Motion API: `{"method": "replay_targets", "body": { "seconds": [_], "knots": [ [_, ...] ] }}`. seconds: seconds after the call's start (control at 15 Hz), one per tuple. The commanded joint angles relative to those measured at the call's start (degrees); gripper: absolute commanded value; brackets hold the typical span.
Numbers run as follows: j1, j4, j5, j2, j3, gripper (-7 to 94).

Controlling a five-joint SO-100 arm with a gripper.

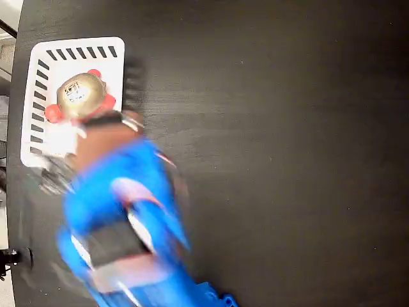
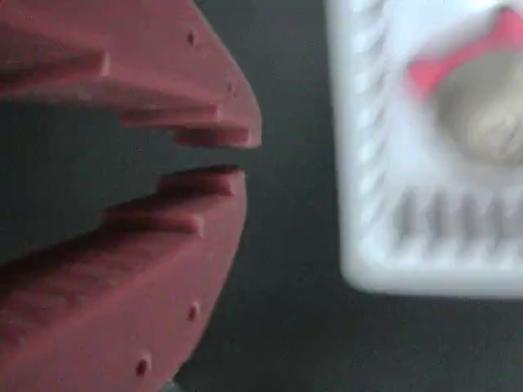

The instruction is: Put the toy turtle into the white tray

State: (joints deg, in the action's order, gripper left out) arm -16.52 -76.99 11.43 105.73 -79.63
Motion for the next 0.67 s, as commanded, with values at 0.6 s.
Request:
{"method": "replay_targets", "body": {
  "seconds": [0.6],
  "knots": [
    [13.9,17.8,-9.8,67.8,-79.9,-1]
  ]
}}
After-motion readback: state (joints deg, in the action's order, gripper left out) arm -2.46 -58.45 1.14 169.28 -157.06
